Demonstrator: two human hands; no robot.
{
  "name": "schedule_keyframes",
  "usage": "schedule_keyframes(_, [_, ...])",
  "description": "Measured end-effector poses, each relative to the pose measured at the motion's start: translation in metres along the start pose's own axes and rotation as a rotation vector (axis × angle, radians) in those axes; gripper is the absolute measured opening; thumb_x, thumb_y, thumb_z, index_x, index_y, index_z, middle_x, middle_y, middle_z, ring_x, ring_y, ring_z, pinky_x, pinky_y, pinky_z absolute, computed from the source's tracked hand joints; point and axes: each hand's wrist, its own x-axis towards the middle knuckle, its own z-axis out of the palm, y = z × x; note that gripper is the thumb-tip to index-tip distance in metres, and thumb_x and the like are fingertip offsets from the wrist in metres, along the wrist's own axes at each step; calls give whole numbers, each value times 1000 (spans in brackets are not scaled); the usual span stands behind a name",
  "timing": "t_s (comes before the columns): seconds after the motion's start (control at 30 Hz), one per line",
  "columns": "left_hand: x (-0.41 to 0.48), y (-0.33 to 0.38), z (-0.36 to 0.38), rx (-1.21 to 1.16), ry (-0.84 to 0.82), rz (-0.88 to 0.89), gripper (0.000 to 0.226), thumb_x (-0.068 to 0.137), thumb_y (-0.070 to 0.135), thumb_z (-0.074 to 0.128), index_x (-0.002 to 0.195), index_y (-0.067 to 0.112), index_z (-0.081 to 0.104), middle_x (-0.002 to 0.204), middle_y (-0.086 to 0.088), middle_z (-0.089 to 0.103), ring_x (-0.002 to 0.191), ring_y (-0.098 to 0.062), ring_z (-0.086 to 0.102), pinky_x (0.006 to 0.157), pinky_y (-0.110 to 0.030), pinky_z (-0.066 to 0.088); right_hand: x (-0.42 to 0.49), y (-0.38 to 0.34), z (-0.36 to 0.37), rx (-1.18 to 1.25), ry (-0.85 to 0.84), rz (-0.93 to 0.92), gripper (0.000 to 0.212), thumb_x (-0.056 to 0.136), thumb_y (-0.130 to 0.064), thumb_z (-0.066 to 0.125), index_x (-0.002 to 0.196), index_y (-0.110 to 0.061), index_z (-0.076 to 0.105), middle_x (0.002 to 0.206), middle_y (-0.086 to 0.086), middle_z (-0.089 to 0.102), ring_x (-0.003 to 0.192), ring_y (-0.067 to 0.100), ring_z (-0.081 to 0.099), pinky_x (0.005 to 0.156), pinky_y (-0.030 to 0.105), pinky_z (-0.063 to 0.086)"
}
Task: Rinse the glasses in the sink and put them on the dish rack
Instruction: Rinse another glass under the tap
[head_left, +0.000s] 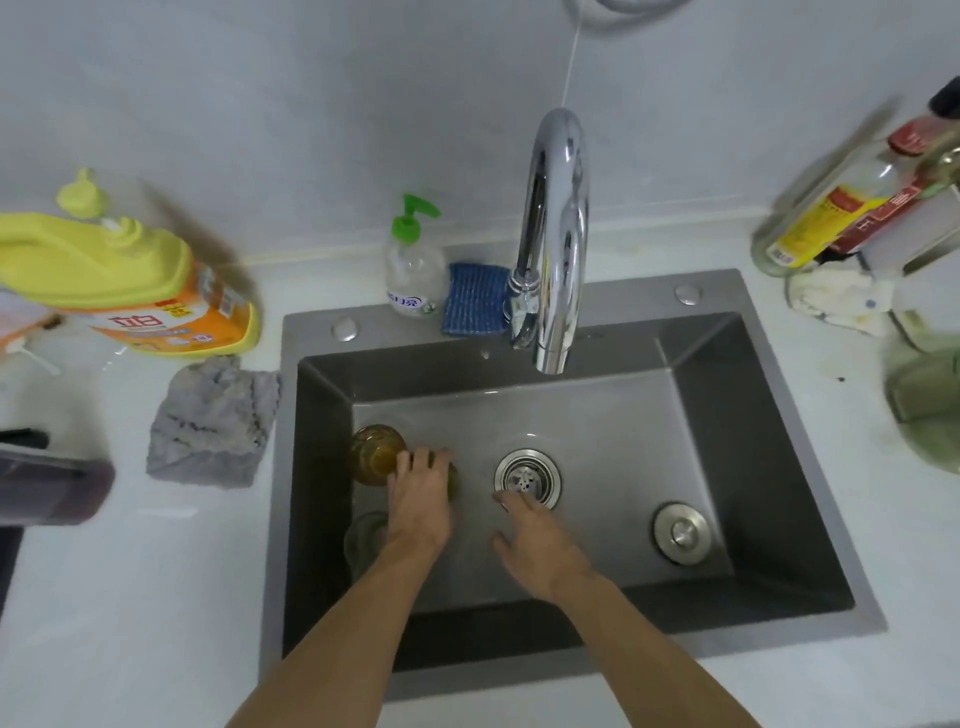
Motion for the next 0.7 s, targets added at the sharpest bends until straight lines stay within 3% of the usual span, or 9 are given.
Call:
schedule_keyframes(0.1, [-4, 15, -11, -83, 14, 7, 71, 87, 19, 77, 150, 22, 46, 151, -1, 46, 139, -23, 38, 115, -39, 39, -2, -2, -17, 25, 51, -10, 64, 99, -21, 58, 156, -17, 31, 156, 10, 40, 143, 30, 40, 115, 35, 34])
schedule_keyframes(0.2, [-9, 29, -27, -137, 54, 9, 76, 80, 29, 85, 147, 21, 51, 146, 1, 54, 136, -22, 45, 119, -38, 36, 1, -11, -51, 104, 229, 5, 62, 96, -16, 59, 152, -14, 33, 148, 15, 46, 132, 35, 49, 110, 40, 41])
schedule_keyframes(0.37, [-26, 48, -63, -221, 88, -11, 81, 75, 31, 91, 146, 19, 54, 142, 1, 56, 131, -23, 47, 114, -33, 39, 0, -42, -119, 357, 508, -137, 84, 96, -10, 60, 163, -19, 11, 167, 4, 24, 150, 24, 33, 122, 41, 34])
schedule_keyframes(0.47, [-37, 57, -85, -292, 86, -55, 79, 70, 39, 92, 138, 19, 58, 133, 0, 60, 122, -23, 52, 108, -33, 42, 1, -58, -145, 328, 494, -285, 84, 92, -6, 60, 163, -25, 18, 167, -3, 25, 152, 18, 28, 122, 31, 25])
schedule_keyframes(0.6, [-47, 62, -109, -490, 96, -133, 73, 70, 39, 88, 134, 20, 60, 131, 0, 61, 120, -23, 56, 103, -37, 50, 2, -65, -164, 317, 419, -292, 70, 92, -5, 58, 155, -26, 36, 159, -2, 41, 144, 20, 40, 113, 25, 28])
schedule_keyframes(0.7, [-49, 62, -123, -595, 95, -152, 64, 74, 31, 88, 131, 20, 60, 126, 6, 59, 111, -16, 59, 69, -13, 54, -2, -58, -166, 288, 377, -272, 64, 94, -3, 55, 151, -27, 40, 156, 0, 43, 142, 23, 44, 115, 36, 35])
